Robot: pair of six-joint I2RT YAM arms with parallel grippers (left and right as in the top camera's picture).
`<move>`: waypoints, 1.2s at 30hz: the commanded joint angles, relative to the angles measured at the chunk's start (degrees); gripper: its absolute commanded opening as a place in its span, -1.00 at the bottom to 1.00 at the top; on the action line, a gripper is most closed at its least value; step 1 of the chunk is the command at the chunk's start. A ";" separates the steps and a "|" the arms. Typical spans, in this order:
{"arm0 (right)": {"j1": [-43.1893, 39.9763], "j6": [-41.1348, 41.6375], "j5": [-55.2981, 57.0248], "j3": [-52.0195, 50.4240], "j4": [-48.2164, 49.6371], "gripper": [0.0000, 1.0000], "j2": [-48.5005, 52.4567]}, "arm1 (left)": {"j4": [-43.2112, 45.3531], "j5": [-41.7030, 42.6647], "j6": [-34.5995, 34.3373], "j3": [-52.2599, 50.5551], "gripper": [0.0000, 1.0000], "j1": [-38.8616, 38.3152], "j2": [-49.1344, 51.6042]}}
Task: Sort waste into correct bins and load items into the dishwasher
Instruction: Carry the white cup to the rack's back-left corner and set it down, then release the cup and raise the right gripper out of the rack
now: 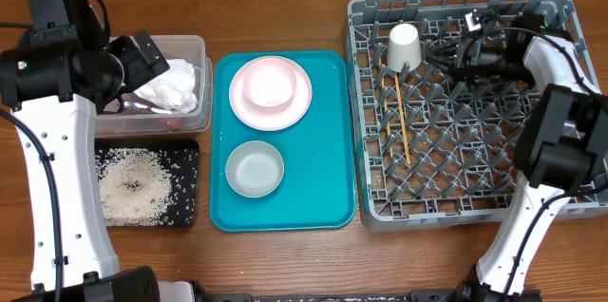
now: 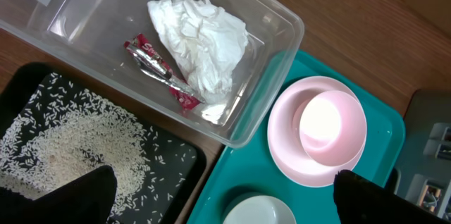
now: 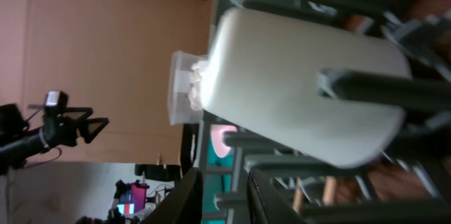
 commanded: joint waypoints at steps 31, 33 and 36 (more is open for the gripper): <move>23.23 12.81 70.69 8.87 4.96 -0.77 -13.68 | 0.02 -0.37 0.72 0.92 1.00 -0.02 0.00; 23.08 12.79 70.71 8.87 4.24 -0.77 -12.28 | 0.02 -0.37 0.72 0.92 1.00 -0.02 0.00; 23.08 12.81 70.71 8.87 1.99 -0.77 -11.08 | 0.02 -0.37 0.72 0.92 1.00 -0.02 0.00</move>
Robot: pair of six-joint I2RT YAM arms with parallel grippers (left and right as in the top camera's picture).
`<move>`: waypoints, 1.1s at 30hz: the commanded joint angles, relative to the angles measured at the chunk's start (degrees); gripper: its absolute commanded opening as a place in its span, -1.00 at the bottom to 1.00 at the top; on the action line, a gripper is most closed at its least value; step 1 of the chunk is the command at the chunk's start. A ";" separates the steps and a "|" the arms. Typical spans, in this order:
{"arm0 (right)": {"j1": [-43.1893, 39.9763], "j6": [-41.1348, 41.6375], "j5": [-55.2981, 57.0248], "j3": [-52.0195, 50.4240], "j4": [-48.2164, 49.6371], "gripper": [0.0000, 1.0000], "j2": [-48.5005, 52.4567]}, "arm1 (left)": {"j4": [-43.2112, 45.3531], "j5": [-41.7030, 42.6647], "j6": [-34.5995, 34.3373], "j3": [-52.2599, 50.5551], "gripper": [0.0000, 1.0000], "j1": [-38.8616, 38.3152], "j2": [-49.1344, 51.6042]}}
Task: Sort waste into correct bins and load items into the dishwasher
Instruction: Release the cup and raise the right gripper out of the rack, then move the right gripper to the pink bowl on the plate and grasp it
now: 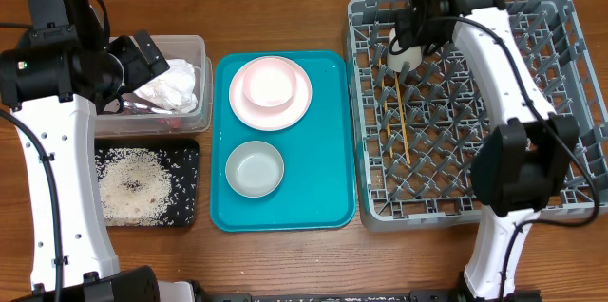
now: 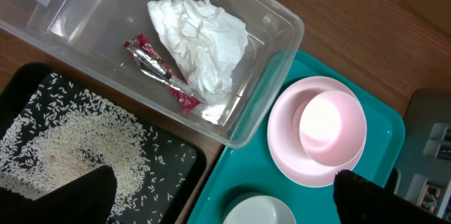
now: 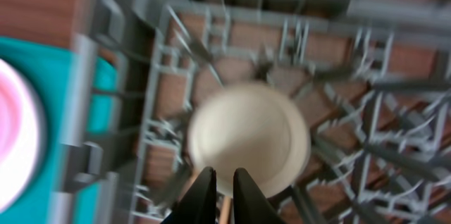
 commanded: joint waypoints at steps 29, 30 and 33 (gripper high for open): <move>11.76 0.87 -35.82 -1.03 -5.70 -0.46 -12.09 | 0.02 -0.37 0.72 0.92 0.99 -0.02 0.00; 13.64 0.87 -34.12 -1.49 -5.53 -0.46 -12.07 | 0.02 -0.37 0.72 0.92 1.00 -0.02 0.00; 19.28 0.90 -27.06 -2.86 -3.74 -0.47 -12.04 | 0.02 -0.37 0.72 0.92 0.99 -0.02 0.00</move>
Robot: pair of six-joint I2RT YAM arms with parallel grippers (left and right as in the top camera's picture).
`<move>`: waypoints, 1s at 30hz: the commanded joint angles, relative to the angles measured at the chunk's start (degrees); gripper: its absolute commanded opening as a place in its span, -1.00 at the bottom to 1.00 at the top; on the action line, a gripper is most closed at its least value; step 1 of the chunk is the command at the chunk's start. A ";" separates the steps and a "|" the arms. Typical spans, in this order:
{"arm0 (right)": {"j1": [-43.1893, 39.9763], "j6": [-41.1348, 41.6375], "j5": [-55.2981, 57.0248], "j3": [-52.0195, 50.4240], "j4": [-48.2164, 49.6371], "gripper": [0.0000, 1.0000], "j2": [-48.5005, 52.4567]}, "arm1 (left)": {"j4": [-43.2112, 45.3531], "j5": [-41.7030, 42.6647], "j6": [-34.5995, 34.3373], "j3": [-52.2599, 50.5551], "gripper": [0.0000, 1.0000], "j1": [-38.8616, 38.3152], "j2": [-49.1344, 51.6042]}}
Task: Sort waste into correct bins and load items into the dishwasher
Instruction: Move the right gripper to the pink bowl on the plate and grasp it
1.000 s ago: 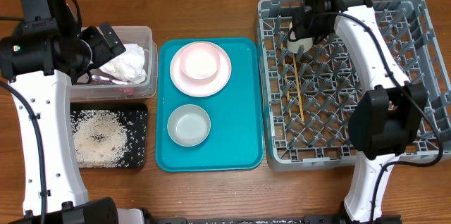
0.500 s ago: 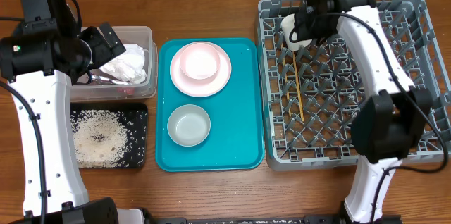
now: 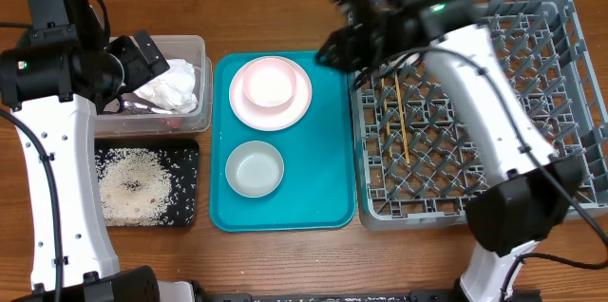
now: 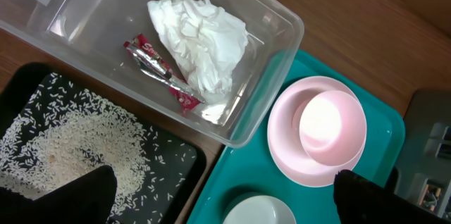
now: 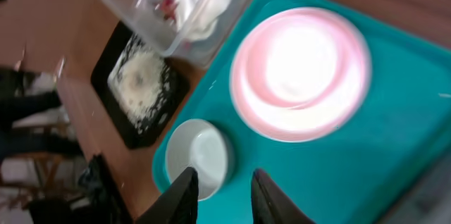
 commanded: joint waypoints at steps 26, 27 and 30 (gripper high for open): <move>23.58 -1.22 37.29 -8.20 27.39 0.28 14.05 | 0.02 -0.37 0.72 0.92 1.00 -0.02 0.00; 23.54 -1.75 37.29 -8.20 28.24 0.28 14.69 | 0.02 -0.37 0.72 0.92 1.00 -0.02 0.00; 23.21 -2.69 37.29 -8.20 30.80 0.28 16.35 | 0.02 -0.37 0.72 0.92 1.00 -0.02 0.00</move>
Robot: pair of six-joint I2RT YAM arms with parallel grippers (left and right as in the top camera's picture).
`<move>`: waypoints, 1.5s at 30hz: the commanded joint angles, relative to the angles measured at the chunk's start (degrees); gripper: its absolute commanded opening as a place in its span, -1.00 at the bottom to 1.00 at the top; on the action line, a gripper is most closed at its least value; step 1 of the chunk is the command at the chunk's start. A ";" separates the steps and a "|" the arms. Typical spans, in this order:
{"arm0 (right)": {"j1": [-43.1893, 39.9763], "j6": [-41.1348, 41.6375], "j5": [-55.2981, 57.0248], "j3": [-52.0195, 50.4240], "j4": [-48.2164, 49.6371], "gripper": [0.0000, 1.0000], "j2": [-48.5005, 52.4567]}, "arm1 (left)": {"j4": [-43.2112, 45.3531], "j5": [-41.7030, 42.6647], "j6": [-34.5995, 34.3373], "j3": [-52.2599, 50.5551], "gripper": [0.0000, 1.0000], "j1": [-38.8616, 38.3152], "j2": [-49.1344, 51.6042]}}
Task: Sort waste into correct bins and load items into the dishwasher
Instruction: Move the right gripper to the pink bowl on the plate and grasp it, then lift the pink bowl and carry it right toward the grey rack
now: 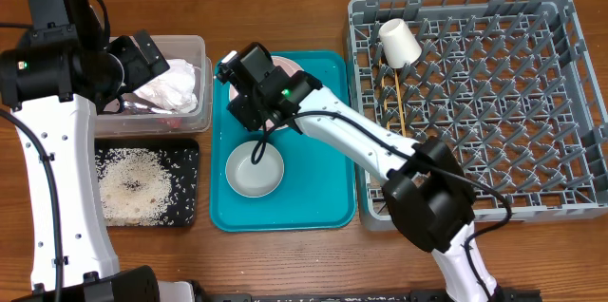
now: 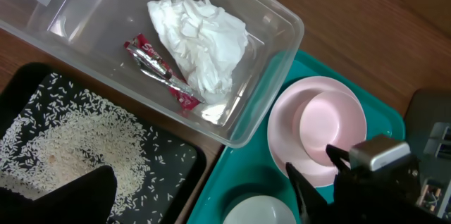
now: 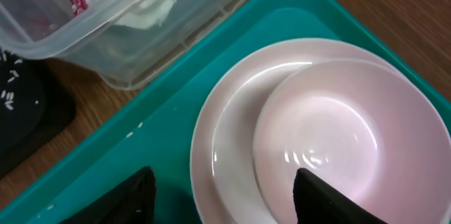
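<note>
A pink bowl (image 3: 345,139) sits in a pink plate (image 3: 225,153) at the back of the teal tray (image 1: 323,183). My right gripper (image 3: 222,203) hangs open just above them, one finger on each side of the plate's near rim. A pale green bowl (image 1: 255,169) rests on the tray's front half. The grey dishwasher rack (image 1: 475,103) holds a white cup (image 1: 399,44), tilted, at its back left. My left gripper (image 2: 218,199) is open and empty above the clear bin (image 2: 275,76) and the tray's left edge.
The clear bin holds a crumpled white tissue (image 2: 201,41) and a red wrapper (image 2: 162,72). A black tray of rice (image 1: 142,188) lies in front of it. Wooden chopsticks (image 1: 401,117) lie in the rack below the cup.
My right gripper has moved from the tray's back right corner down over the pink plate and bowl, with its jaws wider apart. The cup shows again in the rack. The left arm is unchanged.
First my right gripper was at the white cup in the rack's back left. Then it stood above the cup with its fingers close together. Later it was over the tray's edge, and now it is open above the pink dishes. My left gripper stayed put.
</note>
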 commanded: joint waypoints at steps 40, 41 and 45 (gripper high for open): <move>-4.33 -1.14 0.37 0.00 0.07 -0.58 5.86 | 0.02 -0.37 0.72 0.92 0.99 -0.02 0.00; -4.33 -0.98 0.07 0.00 0.09 -0.58 5.77 | 0.02 -0.39 0.72 0.92 0.99 -0.02 0.00; -4.26 -0.98 0.04 0.00 0.11 -0.60 4.63 | 0.02 -0.37 0.72 0.92 1.00 -0.02 0.00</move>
